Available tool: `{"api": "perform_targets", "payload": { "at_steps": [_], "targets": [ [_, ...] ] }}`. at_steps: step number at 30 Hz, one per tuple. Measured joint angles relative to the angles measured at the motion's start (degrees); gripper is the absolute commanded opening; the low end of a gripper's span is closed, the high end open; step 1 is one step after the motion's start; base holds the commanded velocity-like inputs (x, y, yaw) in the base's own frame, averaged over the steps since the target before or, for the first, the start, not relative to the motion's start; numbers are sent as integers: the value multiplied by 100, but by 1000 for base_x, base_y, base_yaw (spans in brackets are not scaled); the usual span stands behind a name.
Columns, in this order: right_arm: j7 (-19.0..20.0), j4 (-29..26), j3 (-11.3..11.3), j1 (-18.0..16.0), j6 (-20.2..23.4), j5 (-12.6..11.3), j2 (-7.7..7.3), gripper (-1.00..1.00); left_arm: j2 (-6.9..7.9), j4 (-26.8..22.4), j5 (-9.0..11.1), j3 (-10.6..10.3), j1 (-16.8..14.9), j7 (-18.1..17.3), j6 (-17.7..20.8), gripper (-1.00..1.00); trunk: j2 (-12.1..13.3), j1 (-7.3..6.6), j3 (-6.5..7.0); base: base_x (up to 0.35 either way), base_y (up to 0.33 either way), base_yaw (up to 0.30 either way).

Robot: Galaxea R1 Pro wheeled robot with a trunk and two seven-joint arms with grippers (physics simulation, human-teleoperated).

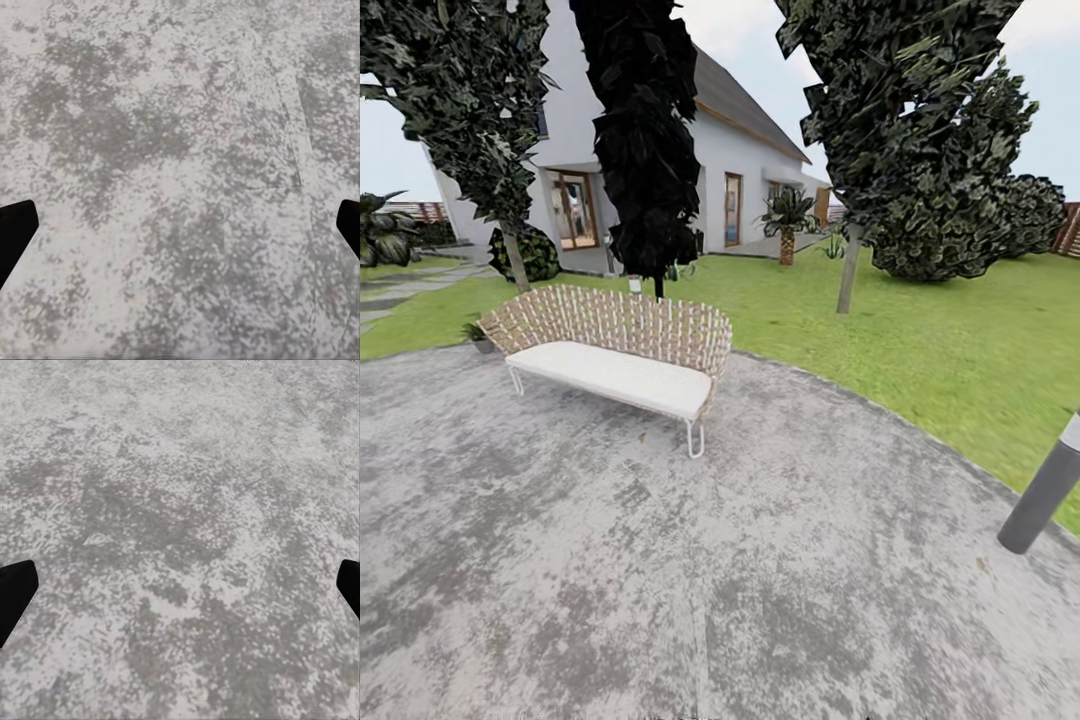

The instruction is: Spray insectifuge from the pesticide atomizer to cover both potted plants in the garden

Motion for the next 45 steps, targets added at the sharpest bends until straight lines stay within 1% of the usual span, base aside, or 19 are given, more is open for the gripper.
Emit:
{"api": "perform_targets", "payload": {
  "at_steps": [32,37,45],
  "targets": [
    [0,0,14,0,0,0,6,100,0,0,0,0,0,-1,0,100,-1284,703,-586,0,0,274],
    [15,-2,12,1,-7,6,-24,100,0,2,0,-1,-2,2,-1,100,-1484,813,-683,0,0,85],
    [32,-6,36,1,-8,10,-34,100,0,2,0,-1,-2,0,-1,100,-1805,989,-827,0,0,6]
  ]
}}
